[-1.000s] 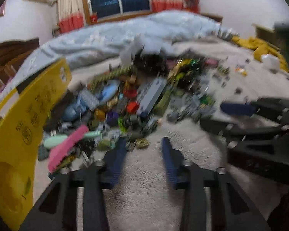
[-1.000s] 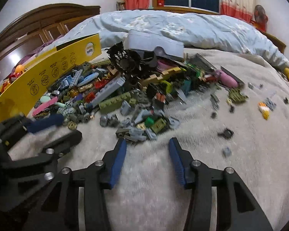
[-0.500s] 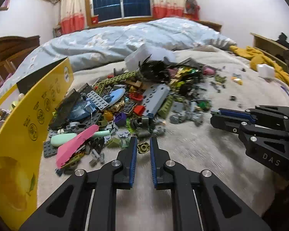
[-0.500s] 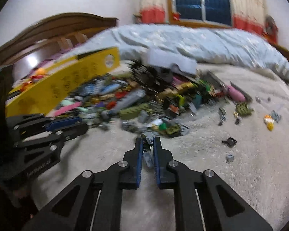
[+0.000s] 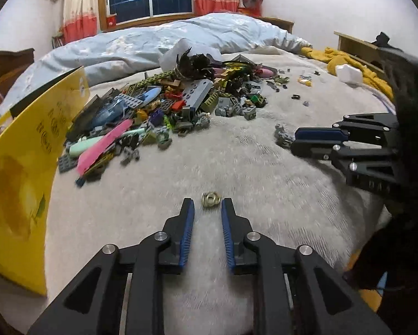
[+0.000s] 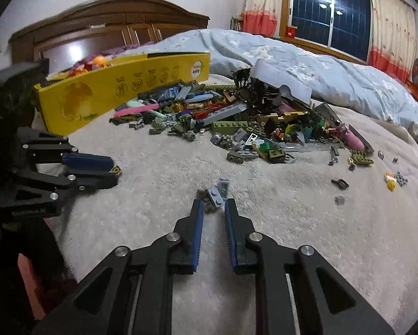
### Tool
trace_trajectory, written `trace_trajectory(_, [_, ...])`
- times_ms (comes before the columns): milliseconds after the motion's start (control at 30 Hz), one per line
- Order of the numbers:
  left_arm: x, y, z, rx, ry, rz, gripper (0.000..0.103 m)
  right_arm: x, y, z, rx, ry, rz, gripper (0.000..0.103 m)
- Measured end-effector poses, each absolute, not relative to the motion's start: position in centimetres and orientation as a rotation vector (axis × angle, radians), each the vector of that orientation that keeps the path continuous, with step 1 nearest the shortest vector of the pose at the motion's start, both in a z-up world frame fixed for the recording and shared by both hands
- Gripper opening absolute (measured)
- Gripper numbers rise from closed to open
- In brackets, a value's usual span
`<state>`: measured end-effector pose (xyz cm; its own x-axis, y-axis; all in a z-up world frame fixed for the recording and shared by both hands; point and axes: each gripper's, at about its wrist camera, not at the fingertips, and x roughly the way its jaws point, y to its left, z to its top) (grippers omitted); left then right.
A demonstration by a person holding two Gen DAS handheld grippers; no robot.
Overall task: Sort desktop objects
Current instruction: 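Grasp a small grey piece with the right tool while the left tool grasps a round olive piece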
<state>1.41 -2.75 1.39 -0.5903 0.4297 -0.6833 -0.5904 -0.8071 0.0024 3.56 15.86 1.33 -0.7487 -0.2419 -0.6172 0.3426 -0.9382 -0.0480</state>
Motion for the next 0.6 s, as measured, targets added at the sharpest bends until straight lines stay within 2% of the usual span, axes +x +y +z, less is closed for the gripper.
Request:
trace_trajectory(200, [1.9,-3.9,1.5,-0.945,0.258,2.358,0.022,4.7,16.9,2.0,0.878,0.181,-2.666,0.016])
trace_trajectory(400, [1.8,-3.2,1.8,-0.938,0.262,2.351,0.022,3.9,15.8,1.6,0.895,0.237,-2.666,0.018])
trace_trajectory(600, [0.2,-2.9,1.5,-1.020,0.150,2.335,0.026,1.5,18.1,1.3,0.995,-0.108,-2.628,0.023])
